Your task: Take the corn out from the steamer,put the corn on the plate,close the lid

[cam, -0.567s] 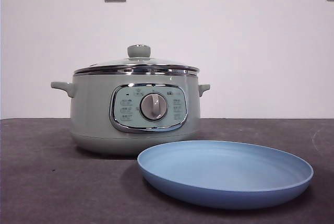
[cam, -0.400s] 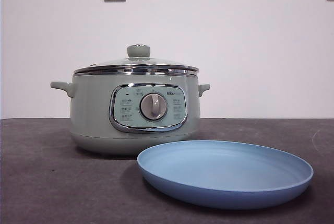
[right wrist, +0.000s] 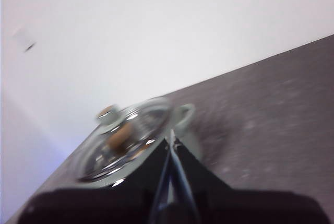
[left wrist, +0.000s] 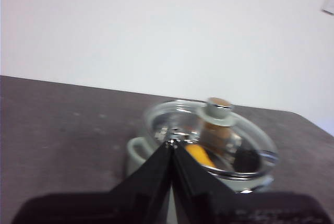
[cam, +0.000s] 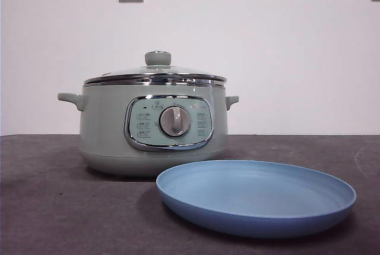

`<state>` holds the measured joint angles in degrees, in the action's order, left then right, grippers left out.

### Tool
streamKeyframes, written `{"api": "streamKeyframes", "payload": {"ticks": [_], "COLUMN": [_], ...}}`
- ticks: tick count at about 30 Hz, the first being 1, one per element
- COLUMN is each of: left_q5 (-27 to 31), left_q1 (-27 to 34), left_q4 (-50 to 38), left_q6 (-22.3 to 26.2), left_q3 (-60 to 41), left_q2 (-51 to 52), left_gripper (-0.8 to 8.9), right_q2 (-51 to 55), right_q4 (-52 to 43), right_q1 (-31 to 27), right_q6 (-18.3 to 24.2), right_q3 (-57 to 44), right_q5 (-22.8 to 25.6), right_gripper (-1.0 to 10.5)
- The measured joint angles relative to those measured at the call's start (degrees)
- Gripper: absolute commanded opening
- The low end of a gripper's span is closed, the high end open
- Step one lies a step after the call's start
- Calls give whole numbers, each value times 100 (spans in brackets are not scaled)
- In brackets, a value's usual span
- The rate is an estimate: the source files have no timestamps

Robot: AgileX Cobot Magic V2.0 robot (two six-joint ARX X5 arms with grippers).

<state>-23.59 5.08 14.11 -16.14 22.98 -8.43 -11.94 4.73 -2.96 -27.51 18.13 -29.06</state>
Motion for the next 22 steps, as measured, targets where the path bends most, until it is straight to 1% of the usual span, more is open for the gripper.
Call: {"api": "streamKeyframes", "payload": {"ticks": [4, 8, 10, 13, 17, 22], "left_q5": [-505, -1069, -1322, -1506, -1563, -1563], "left_q1": [0, 0, 0, -2, -24, -289], "left_q4": [227, 372, 446, 706, 1250, 1963], "left_q6": [-2, 0, 28, 181, 538, 1003], "left_q3": [562, 1152, 1440, 1915, 2581, 3327], "left_q2": [-568, -1220, -1539, -2031, -2677, -3331], "left_gripper": [-6, -6, -6, -6, -6, -6], "right_q2": [-824, -1722, -2151, -2774, -3523, -4225], "right_q4": [479, 1246, 1690, 2396, 3241, 3950], "right_q1": [0, 2, 46, 177, 496, 970], "right_q6": [313, 817, 1123, 1637, 2299, 2898], "right_q3": [807, 1751, 2247, 3032, 3995, 4758], "right_q5": [-647, -1187, -1346, -1410, -1405, -1384], "right_gripper": [-11, -11, -11, -11, -11, -11]}}
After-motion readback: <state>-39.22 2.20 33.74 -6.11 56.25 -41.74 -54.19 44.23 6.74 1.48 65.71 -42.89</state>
